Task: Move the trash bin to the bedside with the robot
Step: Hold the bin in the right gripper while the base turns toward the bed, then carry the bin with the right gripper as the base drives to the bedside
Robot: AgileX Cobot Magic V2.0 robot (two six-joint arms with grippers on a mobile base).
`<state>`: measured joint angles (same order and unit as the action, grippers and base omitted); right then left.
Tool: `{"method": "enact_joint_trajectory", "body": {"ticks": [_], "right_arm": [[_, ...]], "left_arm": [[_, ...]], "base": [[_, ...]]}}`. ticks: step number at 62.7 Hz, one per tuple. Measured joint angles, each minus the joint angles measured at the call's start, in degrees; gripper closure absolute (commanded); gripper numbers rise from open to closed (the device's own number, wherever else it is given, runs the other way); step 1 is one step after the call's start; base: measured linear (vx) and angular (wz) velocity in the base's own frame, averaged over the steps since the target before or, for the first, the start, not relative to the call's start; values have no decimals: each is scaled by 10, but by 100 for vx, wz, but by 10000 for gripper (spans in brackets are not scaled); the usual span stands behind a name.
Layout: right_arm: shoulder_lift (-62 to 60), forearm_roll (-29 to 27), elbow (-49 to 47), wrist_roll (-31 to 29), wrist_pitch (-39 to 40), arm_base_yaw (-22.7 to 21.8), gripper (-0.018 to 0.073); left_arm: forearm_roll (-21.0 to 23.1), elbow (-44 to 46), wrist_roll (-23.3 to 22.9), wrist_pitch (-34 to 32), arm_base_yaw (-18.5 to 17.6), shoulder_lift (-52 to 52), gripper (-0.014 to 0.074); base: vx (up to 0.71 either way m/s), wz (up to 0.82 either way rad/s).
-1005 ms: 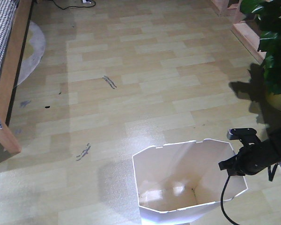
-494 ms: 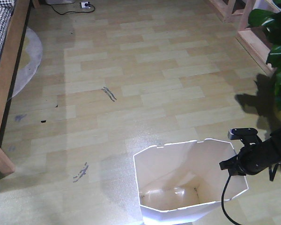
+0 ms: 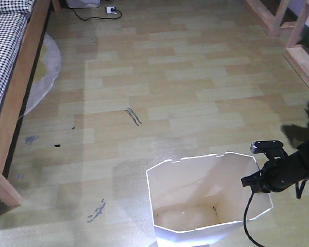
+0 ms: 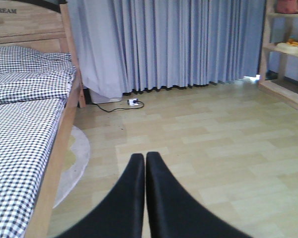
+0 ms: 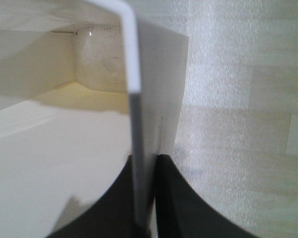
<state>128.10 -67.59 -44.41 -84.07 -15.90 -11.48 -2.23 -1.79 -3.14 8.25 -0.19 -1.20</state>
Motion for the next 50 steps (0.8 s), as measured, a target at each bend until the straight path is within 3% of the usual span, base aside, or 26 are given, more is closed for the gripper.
{"method": "enact_joint_trajectory", "body": {"ticks": [50], "right_arm": [[0,0,0,0,-5,0,564]], "left_arm": [[0,0,0,0,0,0,603]], "base": [[31,13]]}}
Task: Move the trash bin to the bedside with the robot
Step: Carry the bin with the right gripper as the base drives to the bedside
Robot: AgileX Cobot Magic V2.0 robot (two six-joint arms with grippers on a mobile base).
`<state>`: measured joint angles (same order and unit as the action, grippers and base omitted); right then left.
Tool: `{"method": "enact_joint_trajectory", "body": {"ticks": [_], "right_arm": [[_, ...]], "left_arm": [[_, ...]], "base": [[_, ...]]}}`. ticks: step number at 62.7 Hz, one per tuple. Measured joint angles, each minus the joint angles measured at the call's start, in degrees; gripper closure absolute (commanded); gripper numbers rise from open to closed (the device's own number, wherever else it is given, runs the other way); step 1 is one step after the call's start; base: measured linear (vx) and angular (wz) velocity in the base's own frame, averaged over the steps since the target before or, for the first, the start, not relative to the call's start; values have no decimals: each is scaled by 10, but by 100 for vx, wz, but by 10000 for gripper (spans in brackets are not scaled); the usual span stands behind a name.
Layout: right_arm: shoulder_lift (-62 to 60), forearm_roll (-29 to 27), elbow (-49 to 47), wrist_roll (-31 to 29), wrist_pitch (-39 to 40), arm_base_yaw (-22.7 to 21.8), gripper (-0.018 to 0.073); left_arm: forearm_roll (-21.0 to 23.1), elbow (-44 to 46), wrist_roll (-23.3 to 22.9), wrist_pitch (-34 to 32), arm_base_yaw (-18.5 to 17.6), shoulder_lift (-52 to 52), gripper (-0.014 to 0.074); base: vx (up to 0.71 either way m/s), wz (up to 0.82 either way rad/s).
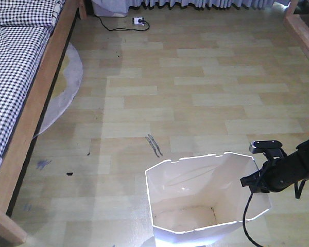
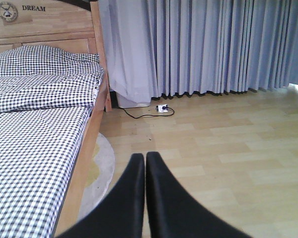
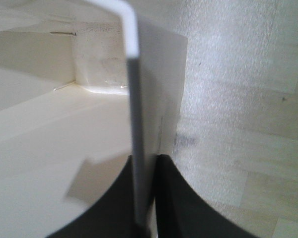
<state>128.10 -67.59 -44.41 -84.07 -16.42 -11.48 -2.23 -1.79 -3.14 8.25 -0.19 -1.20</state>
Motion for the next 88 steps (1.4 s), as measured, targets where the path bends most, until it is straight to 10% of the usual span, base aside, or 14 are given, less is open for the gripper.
{"method": "enact_joint_trajectory", "body": {"ticks": [88], "right_arm": [[0,0,0,0,0,0,564]], "left_arm": [[0,0,0,0,0,0,603]], "base": [[34,1]]}}
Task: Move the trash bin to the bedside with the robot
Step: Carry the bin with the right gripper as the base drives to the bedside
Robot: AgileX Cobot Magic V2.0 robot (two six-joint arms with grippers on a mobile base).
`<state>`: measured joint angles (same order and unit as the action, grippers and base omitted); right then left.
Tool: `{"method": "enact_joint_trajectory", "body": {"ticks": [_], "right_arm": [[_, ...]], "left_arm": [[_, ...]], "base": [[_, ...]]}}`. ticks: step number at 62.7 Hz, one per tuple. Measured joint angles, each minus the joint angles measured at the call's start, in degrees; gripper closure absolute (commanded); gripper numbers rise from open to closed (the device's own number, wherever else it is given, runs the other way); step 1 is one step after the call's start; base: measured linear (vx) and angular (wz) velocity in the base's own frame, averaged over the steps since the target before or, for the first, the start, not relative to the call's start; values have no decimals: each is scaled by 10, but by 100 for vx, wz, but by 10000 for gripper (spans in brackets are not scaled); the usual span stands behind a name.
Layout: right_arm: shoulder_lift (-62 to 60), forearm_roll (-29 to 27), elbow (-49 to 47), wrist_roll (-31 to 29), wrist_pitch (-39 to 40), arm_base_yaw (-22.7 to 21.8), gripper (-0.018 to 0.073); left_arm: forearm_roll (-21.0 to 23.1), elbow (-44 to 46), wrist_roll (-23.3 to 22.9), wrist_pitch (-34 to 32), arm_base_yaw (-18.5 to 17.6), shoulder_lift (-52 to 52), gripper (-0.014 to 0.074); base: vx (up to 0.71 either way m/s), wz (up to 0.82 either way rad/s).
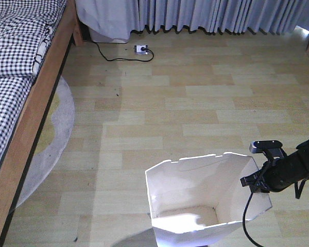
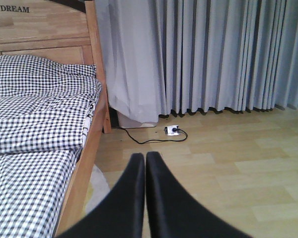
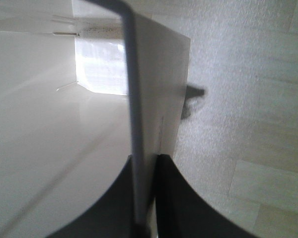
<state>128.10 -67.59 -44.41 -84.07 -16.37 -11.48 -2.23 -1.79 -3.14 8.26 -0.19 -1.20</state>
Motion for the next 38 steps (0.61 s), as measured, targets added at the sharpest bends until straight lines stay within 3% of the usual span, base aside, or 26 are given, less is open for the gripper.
{"method": "enact_joint_trajectory", "body": {"ticks": [38], "right_arm": [[0,0,0,0,0,0,564]], "left_arm": [[0,0,0,0,0,0,603]], "base": [[32,3]]}}
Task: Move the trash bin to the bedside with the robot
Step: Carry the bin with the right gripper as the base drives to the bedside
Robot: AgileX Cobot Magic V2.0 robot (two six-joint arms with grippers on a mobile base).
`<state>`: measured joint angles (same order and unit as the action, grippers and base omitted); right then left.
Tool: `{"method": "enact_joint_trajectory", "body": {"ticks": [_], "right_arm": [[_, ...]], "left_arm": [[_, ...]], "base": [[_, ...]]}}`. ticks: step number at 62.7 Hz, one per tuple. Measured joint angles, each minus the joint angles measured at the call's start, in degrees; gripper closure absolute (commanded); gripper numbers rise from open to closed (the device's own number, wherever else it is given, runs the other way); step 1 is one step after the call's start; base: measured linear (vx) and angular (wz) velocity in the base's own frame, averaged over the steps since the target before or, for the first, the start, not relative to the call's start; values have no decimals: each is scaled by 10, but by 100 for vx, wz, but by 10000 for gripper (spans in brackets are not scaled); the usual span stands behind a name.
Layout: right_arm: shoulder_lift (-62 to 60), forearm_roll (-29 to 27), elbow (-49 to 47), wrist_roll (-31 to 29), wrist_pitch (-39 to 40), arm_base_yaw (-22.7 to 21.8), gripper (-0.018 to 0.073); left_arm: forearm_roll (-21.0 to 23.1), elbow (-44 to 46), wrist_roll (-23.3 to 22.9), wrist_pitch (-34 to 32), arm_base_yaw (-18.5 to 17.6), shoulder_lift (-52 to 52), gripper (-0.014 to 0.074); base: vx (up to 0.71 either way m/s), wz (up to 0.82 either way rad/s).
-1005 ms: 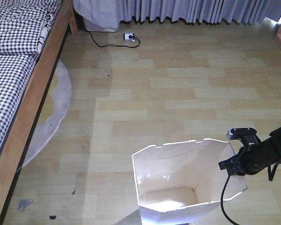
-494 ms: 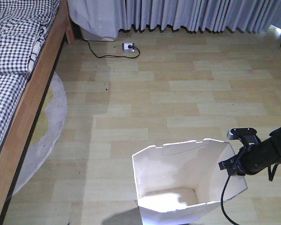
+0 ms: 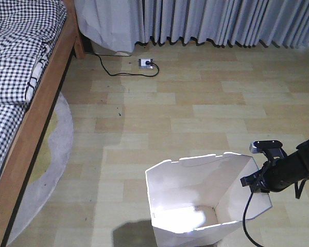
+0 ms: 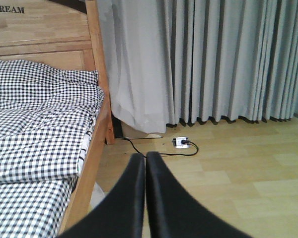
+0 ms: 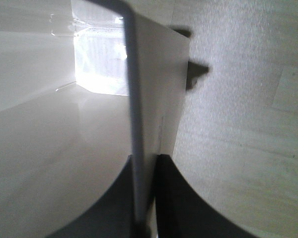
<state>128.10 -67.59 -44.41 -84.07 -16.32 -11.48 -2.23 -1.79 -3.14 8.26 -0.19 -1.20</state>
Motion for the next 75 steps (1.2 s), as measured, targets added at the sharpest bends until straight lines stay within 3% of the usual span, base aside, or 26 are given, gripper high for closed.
{"method": "enact_joint_trajectory", "body": {"ticks": [75], "right_arm": [[0,0,0,0,-1,0,564]], "left_arm": [[0,0,0,0,0,0,603]], "base": [[28,2]]}}
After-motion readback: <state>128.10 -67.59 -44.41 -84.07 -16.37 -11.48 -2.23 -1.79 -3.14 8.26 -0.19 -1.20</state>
